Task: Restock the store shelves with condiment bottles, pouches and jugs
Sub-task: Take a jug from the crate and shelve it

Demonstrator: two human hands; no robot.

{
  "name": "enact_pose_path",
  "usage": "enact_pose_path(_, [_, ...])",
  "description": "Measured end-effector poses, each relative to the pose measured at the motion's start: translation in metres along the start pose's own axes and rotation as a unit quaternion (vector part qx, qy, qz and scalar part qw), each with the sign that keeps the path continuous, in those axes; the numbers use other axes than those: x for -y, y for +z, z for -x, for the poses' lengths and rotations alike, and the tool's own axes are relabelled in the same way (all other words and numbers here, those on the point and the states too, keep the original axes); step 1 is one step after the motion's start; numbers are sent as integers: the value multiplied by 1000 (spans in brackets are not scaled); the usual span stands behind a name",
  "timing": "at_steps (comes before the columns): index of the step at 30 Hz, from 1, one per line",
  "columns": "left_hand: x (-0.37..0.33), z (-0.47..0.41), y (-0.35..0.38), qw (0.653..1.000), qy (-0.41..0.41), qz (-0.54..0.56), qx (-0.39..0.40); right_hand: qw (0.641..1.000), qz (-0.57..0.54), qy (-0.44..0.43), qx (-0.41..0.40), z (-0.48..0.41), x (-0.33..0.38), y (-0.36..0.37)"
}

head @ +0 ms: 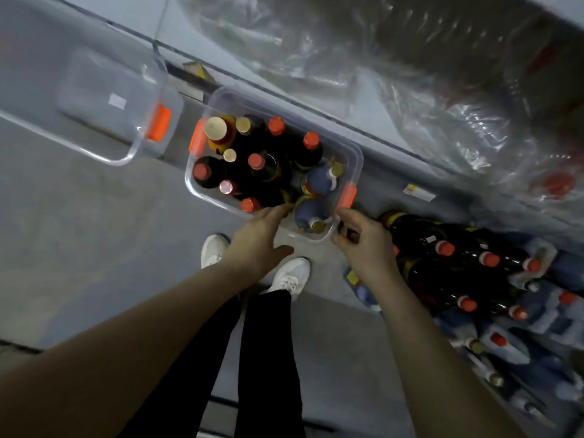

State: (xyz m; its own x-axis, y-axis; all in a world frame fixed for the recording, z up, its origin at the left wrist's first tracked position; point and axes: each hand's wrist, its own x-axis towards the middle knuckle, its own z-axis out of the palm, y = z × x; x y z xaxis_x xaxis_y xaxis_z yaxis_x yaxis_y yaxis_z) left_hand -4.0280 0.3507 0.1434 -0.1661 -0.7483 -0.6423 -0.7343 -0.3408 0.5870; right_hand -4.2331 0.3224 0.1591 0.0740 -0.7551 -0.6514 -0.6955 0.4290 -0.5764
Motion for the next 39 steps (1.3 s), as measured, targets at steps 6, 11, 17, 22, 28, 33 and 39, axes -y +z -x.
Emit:
enact_pose_path(6, [43, -58, 57, 1000, -11, -18, 20, 998, 64, -8, 4, -49, -55, 44])
enact_pose_path(11, [65, -94, 92, 999, -4, -32, 28, 988, 146, -37, 36, -82, -91, 69])
enact_pose_path(17, [80, -120, 118, 998, -6, -44, 53, 981, 167, -94, 43, -108, -124, 85])
enact_pose_path(22, [89, -133, 125, 999, 18, -31, 33, 983, 129, -130, 16, -116, -141, 93])
enact_pose_path(28, [103, -134, 124, 999, 30, 26, 7, 982, 90, -164, 21, -125, -137, 99])
enact_pose_path(33, [100, -117, 114, 996, 16, 90, -16, 985, 49, -159, 36, -116, -116, 105])
enact_pose_path(39, [64, -80, 69, 985, 19, 167, 26, 994, -103, -45, 9, -72, -76, 69])
